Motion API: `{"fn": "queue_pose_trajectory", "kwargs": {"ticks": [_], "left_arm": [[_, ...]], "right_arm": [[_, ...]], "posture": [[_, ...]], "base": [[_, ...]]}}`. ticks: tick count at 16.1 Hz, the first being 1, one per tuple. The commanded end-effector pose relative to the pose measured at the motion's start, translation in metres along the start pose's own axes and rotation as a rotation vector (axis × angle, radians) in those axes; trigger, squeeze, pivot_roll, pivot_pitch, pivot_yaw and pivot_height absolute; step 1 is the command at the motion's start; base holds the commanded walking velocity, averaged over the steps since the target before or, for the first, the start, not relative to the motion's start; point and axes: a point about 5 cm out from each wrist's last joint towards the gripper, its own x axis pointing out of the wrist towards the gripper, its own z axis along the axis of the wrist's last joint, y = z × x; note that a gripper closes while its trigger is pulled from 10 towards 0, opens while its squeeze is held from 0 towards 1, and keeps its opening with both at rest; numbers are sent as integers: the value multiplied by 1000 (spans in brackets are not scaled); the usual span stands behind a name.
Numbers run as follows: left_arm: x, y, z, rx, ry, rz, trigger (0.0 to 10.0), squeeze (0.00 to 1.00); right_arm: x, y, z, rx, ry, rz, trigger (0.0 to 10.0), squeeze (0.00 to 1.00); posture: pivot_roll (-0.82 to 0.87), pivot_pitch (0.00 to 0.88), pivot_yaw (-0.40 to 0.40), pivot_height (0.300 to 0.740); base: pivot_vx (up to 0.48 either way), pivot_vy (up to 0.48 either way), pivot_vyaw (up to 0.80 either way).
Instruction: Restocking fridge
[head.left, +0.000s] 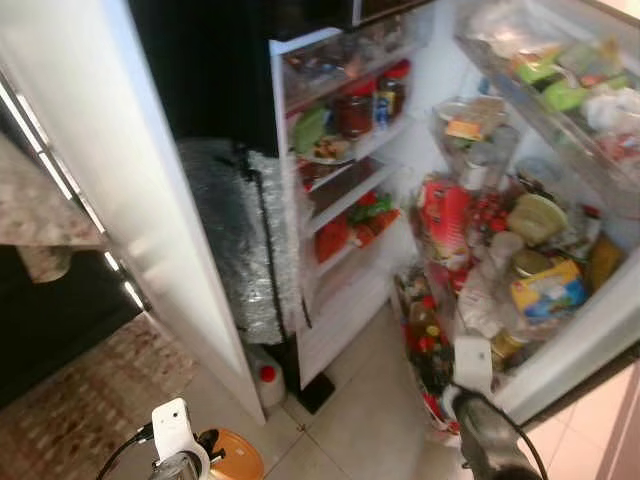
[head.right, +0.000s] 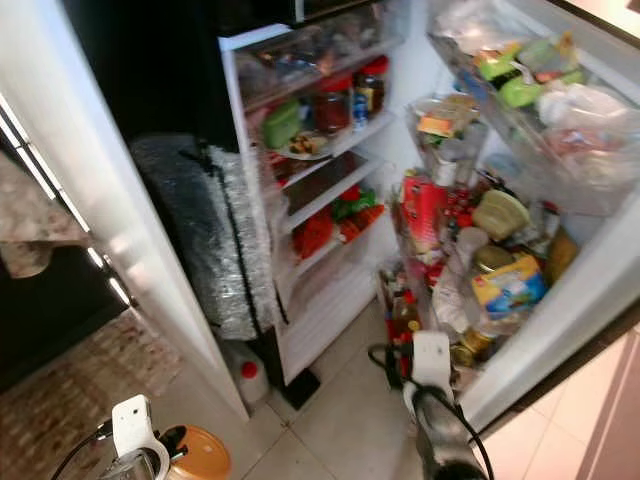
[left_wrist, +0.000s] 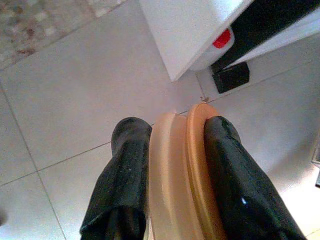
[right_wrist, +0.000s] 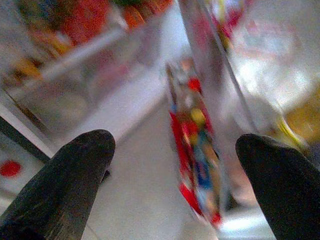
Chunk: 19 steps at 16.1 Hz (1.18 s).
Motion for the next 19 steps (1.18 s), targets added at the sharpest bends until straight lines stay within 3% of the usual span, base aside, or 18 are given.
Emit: {"fn": "queue_pose_trajectory", "kwargs": {"ticks": [1, 5, 9, 14, 19], "left_arm": [[-1, 9, -1, 8, 13, 22, 10000, 0], [-1, 10, -2, 12, 13, 23, 10000, 0], [-1, 11, -3, 17, 16, 23, 10000, 0], [-1, 11, -4, 18, 20, 24, 10000, 0], [-1, 11, -4, 25, 23, 21, 10000, 0]], "right_arm": [[2, 4, 7, 8, -36, 14, 10000, 0], [6, -1, 30, -14, -155, -15, 10000, 0], [8, -19, 50, -32, -242, -140, 10000, 0], [7, -31, 56, -47, -267, -212, 10000, 0], [3, -53, 57, -46, -263, -317, 10000, 0]], "posture": [[21, 0, 6, 740], [17, 0, 8, 740], [17, 0, 9, 740], [18, 0, 9, 740], [18, 0, 9, 740]], "base": [[0, 0, 0], [0, 0, 0], [0, 0, 0], [0, 0, 0], [0, 0, 0]]}}
